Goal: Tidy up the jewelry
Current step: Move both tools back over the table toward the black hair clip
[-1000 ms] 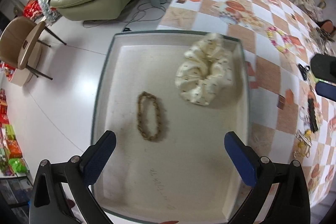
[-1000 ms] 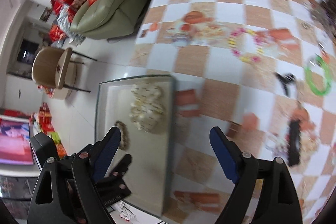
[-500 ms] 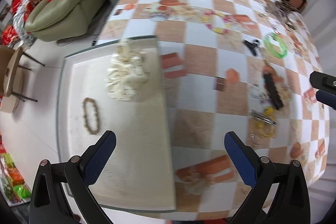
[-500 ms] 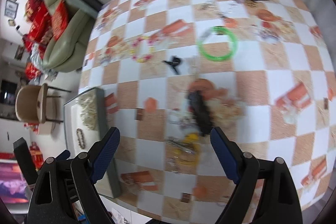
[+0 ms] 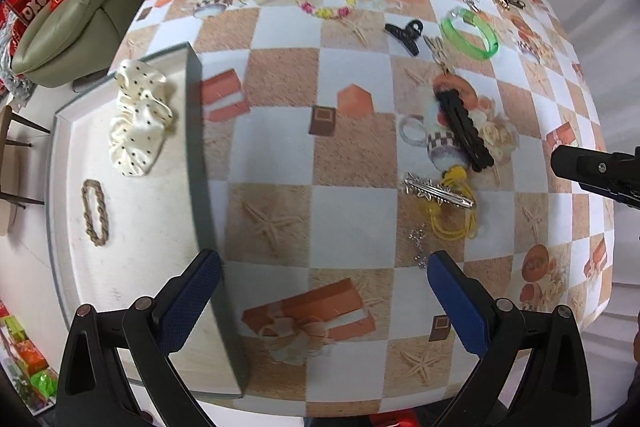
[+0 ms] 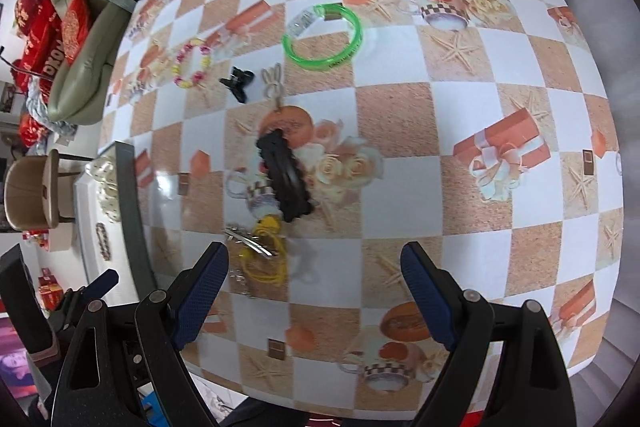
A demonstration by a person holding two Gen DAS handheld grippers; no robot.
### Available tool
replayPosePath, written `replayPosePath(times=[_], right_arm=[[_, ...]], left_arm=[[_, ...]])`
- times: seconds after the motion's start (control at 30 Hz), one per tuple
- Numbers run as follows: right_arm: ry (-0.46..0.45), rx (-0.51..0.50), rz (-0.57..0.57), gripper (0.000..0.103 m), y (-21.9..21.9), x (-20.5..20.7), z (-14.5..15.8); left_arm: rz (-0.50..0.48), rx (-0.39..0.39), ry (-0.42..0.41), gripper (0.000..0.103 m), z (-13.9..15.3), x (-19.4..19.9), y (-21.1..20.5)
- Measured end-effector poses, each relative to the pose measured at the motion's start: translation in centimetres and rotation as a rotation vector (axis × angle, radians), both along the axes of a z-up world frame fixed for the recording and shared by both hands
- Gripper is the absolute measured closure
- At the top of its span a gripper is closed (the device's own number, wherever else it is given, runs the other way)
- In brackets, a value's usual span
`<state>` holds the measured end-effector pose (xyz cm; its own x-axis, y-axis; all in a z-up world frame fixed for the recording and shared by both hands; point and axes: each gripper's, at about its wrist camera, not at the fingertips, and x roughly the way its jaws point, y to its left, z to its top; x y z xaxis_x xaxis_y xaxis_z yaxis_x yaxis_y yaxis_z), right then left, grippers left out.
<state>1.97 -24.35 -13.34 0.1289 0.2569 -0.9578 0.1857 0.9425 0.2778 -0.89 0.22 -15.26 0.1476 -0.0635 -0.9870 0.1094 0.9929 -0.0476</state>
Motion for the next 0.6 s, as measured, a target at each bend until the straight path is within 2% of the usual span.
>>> replayPosePath(times=[0.27, 0.6], right_arm=[[0.023, -0.02, 0.048, 0.013, 0.1, 0.6, -1.5], [0.049, -0.06, 0.102, 0.013, 1.3, 2.1, -3.8]], left_arm=[[0.023, -0.011, 0.023, 0.0, -1.4, -0.2, -0.9], [0.008, -0.043, 0.056, 0.0, -3.6, -0.8, -2.7]])
